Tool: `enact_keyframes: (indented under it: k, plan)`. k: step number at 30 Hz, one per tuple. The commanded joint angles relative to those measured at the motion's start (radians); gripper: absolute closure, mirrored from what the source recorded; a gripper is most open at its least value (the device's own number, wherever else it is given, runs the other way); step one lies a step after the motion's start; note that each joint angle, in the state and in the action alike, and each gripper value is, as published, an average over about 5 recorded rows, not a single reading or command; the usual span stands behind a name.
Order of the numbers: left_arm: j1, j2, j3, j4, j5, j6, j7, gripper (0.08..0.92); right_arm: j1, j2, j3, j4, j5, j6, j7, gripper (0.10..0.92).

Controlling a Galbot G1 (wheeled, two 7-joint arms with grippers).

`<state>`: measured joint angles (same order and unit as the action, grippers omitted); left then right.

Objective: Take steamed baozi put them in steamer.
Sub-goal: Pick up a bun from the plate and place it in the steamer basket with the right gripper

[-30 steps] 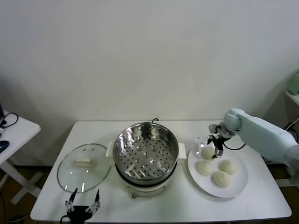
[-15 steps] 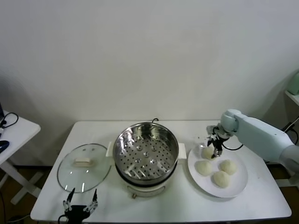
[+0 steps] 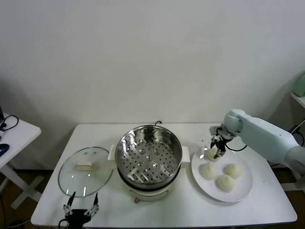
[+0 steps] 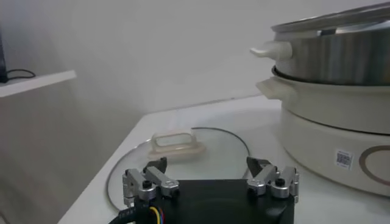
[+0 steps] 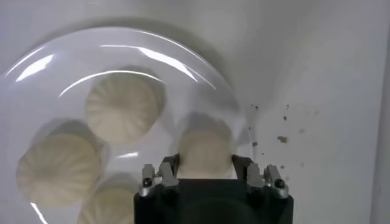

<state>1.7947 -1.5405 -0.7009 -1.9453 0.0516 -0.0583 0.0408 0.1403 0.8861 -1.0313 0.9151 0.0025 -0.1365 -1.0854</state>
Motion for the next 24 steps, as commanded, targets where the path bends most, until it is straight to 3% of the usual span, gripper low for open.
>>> enact_keyframes:
  k: [1,12,24]
  plan:
    - [0.0,0.0,-0.004,-0.003,-0.001,0.003,-0.001,0.177,0.0,-0.002,0.0,0.003,-0.005,0.002,-0.002,0.42]
    - [0.003,0.004,-0.016,-0.005,-0.002,0.003,-0.003,0.177,0.061,-0.04,-0.033,0.075,-0.012,0.019,0.007,0.531]
    - [-0.006,0.012,-0.021,-0.012,-0.004,0.007,-0.004,0.177,0.73,-0.1,-0.49,0.475,0.172,0.159,-0.004,0.509]
